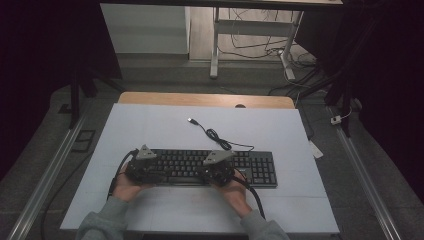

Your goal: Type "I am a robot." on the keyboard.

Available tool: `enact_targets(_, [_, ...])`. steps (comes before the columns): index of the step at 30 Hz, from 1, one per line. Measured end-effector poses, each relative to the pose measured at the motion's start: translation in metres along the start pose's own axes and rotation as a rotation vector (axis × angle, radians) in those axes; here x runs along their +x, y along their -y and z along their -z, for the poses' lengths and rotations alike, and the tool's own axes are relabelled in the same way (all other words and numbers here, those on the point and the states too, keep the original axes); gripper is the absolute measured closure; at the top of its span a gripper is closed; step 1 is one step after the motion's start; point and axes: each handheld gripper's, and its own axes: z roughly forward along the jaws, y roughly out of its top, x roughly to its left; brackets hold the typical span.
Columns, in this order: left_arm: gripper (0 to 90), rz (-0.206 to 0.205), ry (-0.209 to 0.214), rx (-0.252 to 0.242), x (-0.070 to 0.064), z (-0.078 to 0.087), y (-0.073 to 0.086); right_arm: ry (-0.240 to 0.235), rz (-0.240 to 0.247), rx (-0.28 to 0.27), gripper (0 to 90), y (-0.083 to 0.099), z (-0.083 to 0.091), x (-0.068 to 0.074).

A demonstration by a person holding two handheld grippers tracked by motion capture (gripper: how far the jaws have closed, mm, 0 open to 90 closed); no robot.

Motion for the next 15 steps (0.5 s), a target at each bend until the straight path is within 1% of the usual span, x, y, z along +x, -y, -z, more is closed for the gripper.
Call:
enact_targets(2, [29.3, -0.005, 0.000, 0.005, 0.0002, 0.0000, 0.0000, 0.004, 0.001, 0.003, 89.6, 0.0003, -0.0024, -0.0007])
enact_targets(8, [29.1, -0.003, -0.001, 0.006, -0.0001, -0.0006, 0.0002, 0.006, -0.001, 0.010, 89.6, 0.0014, -0.0078, -0.0013])
enact_targets(15, [28.8, -0.006, -0.004, 0.015, 0.0006, -0.0008, 0.0007, 0.003, -0.002, 0.013, 89.6, 0.0015, -0.0100, -0.0005])
